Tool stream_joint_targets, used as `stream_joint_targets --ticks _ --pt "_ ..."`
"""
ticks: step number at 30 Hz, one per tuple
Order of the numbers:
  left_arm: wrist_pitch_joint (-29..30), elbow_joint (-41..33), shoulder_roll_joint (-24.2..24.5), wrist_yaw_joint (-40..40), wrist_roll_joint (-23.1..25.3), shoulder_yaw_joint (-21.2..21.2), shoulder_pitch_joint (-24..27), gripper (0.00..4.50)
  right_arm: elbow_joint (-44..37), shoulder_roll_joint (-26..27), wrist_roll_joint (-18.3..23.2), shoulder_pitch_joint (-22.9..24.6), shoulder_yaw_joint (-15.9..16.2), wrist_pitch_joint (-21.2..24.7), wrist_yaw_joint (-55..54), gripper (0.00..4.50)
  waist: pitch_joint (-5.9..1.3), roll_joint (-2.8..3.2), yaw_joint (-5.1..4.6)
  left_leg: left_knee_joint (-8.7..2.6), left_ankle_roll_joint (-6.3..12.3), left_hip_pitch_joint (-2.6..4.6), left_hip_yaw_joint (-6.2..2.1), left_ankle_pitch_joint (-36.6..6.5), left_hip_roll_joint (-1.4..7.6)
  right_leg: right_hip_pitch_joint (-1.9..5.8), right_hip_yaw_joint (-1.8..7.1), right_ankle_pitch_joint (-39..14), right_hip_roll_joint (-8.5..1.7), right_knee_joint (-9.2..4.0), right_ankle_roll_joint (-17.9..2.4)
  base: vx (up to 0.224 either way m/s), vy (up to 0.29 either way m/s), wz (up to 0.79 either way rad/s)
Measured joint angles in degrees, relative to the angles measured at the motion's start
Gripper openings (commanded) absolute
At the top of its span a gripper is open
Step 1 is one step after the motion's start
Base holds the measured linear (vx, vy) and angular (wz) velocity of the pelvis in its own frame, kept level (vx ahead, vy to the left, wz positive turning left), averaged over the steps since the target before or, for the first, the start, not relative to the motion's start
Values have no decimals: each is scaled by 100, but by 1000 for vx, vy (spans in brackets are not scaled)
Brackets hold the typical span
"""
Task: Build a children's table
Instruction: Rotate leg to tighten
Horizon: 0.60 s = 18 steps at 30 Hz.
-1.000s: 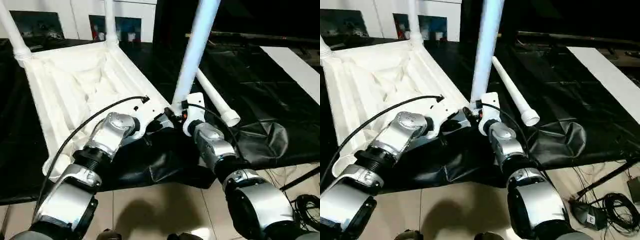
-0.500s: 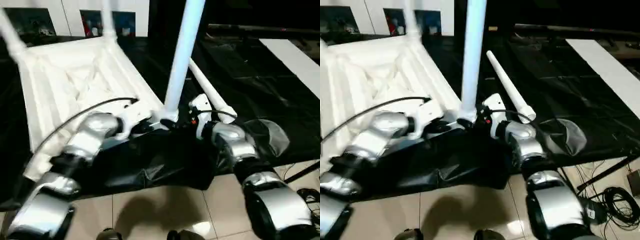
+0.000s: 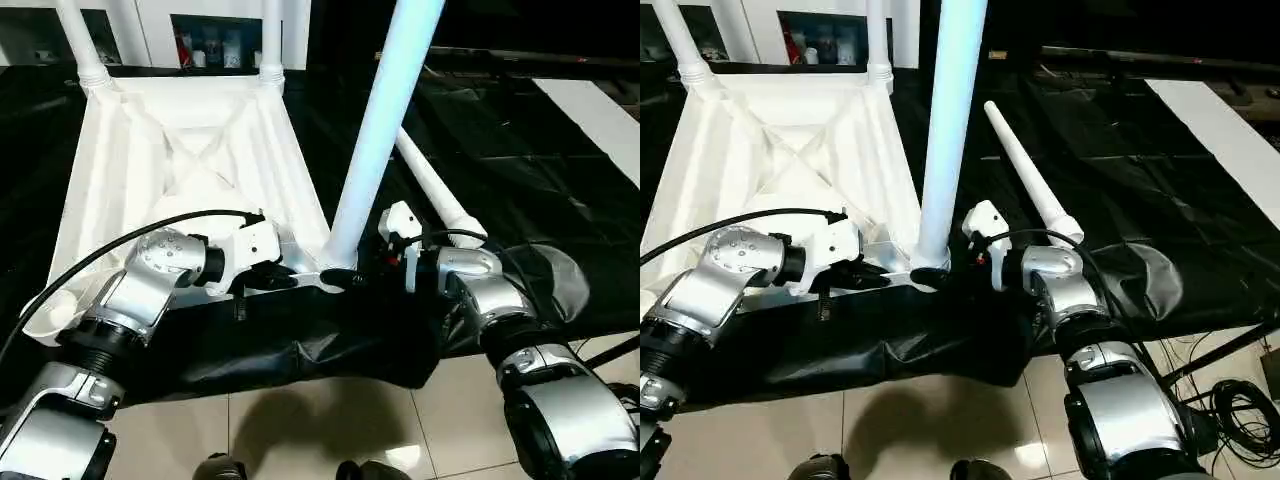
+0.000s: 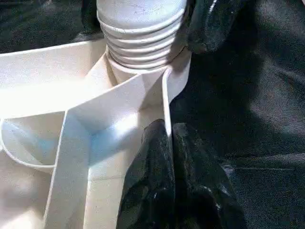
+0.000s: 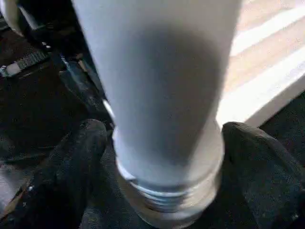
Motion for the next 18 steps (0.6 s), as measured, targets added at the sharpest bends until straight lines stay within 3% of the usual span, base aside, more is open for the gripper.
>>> stream_joint_targets --ticks 13,18 --pt "-42 -5 43 -135 -5 49 36 0 10 31 -1 3 -9 -30 54 285 0 0 2 7 1 2 0 0 1 1 1 0 0 9 0 0 0 0" --pt "-42 47 -1 -25 23 50 30 0 49 116 -12 25 -56 -40 -236 273 -1 1 -10 9 0 12 0 1 2 7 2 0 1 16 0 0 0 0"
